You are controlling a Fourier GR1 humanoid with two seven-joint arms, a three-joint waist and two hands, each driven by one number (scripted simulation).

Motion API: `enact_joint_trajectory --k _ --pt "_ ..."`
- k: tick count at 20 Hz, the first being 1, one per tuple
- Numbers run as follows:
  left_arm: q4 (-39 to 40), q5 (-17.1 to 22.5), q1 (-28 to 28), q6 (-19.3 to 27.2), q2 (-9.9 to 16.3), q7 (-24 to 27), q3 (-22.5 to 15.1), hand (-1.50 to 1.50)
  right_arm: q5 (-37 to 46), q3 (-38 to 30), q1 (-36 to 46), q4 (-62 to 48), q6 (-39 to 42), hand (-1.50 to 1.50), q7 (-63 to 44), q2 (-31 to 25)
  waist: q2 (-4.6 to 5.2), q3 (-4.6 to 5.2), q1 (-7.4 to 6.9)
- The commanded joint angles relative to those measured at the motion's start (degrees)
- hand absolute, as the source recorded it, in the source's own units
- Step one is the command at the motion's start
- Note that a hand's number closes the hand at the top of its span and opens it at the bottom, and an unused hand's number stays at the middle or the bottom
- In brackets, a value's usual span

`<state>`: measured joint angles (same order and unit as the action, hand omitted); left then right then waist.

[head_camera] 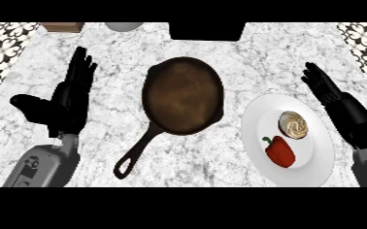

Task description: Pick the cupcake from the plate and place it in the pan

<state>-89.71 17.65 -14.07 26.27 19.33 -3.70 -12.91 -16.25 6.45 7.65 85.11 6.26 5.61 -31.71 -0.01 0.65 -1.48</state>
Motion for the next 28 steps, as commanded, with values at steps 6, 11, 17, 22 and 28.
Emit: enact_joint_trajectory --k 6,11,17,22,28 --pt "3.3 -8.1 8.6 -5.3 11.0 -2.5 -4.7 0.00 -5.6 -15.1 9.1 -7.8 -19.4 -1.50 -4.3 8.1 0.55 -0.78 -0.17" --pt "2.4 -8.2 14.2 -5.2 11.4 -1.6 -5.6 0.00 1.6 -19.1 -5.3 -10.5 -33.6 -1.50 -13.8 4.3 -0.61 -0.49 3.41" --pt "1.5 -8.4 16.8 -6.5 11.1 -0.1 -5.8 0.00 14.1 -8.2 -15.4 -0.7 -29.1 -1.50 -24.8 -6.6 -0.24 -0.42 2.08" --pt "-0.3 -8.4 15.4 -7.7 12.1 -3.0 -4.4 0.00 11.5 -7.8 -12.9 8.3 -17.6 -1.50 -37.3 -16.2 -0.23 -0.52 1.74" --pt "-3.0 -8.4 16.6 -9.3 12.8 -3.6 -3.4 0.00 7.8 -3.7 -4.0 11.3 -8.3 -1.50 -46.6 -16.6 -0.12 -0.57 0.66"
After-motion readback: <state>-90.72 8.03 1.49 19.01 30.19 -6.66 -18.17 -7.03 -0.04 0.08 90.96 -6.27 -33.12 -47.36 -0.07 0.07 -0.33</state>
